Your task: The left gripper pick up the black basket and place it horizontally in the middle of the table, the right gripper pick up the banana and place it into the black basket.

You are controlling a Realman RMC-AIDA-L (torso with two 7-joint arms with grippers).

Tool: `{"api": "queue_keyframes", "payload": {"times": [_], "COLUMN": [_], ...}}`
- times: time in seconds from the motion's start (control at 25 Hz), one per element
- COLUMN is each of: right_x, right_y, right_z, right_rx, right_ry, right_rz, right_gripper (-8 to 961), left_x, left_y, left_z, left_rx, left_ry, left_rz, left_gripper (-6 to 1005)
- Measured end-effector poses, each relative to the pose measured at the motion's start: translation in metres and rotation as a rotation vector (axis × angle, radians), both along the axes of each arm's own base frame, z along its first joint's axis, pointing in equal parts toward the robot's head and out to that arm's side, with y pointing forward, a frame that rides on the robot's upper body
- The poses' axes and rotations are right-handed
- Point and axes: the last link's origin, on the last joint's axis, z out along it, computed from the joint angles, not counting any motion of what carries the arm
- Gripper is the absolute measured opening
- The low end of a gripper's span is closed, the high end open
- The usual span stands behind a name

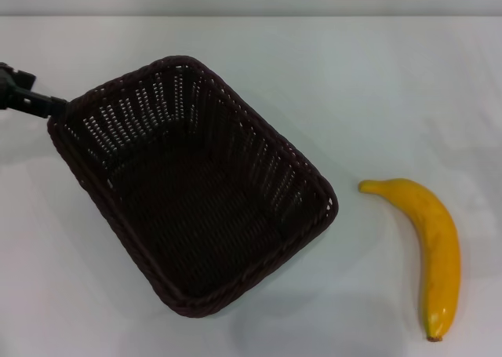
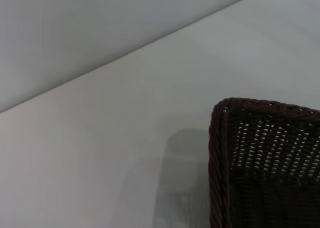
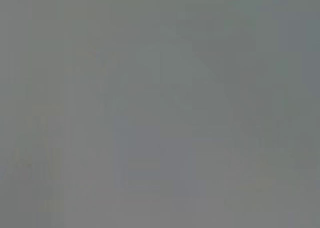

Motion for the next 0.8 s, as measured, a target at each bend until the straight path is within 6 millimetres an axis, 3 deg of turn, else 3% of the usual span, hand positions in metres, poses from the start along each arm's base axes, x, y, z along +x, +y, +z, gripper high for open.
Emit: {"api": "queue_keyframes", "payload": {"times": [0.56,0.8], "right_x": [-0.002,-0.003], "right_y": [0.002,0.002], "right_z": [-0.001,0.000], "right_rx": [-0.003,0.000], "right_ry": [0.012,0.022], "right_rz": [0.007,0.016], "right_gripper": [842,841], "left_x": [-0.008,0.000], "left_y": [0.010,0.013], "left_z": [-0.024,-0.038], "left_rx": [0.020,0.002], "left_ry": [0.017,0.009], "left_rz": [-0.091,-0.140], "left_gripper": [869,868]}}
